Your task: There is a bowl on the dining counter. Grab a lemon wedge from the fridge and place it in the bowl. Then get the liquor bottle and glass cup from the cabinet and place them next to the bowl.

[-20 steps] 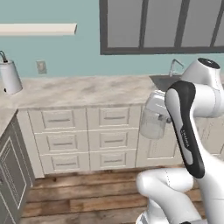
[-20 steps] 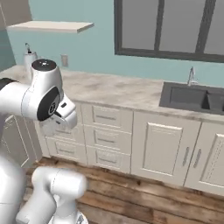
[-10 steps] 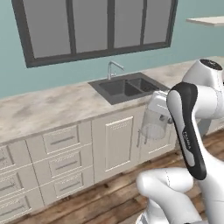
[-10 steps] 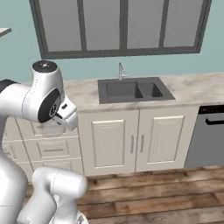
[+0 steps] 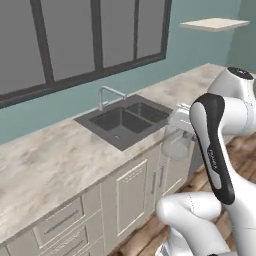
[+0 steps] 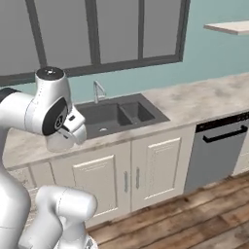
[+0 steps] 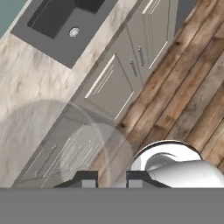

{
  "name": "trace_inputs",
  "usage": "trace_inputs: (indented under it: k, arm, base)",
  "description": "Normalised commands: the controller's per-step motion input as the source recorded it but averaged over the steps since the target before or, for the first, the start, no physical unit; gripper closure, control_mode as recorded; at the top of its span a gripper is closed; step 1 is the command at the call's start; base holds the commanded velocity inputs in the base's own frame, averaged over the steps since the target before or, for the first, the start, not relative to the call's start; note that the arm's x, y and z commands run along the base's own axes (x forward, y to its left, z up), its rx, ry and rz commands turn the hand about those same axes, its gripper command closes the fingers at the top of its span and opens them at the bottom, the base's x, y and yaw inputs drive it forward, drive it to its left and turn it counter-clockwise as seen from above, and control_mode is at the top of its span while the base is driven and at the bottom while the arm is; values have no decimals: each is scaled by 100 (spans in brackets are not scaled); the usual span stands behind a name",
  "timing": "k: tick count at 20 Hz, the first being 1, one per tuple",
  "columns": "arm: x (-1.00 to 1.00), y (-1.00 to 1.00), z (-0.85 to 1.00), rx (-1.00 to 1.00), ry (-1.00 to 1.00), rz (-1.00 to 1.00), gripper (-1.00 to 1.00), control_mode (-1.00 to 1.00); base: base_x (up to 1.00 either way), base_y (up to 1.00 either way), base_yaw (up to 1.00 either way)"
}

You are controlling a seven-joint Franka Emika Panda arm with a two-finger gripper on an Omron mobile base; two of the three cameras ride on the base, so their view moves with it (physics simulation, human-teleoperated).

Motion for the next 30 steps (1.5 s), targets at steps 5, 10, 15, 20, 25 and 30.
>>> trace_inputs:
  k: [5,10,15,20,25,30]
  arm:
    - [0,0,0,0,0,0,100,100]
    - [0,0,0,0,0,0,100,100]
    - [0,0,0,0,0,0,100,100]
    - [0,0,0,0,0,0,100,100]
    - [0,0,0,0,0,0,100,100]
    - [0,0,0,0,0,0,100,100]
  base:
    - [65,1,-62]
    - [51,-17,-63]
    - [56,-20,-61]
    - [71,-21,-56]
    - [82,-18,-52]
    - [98,-5,-47]
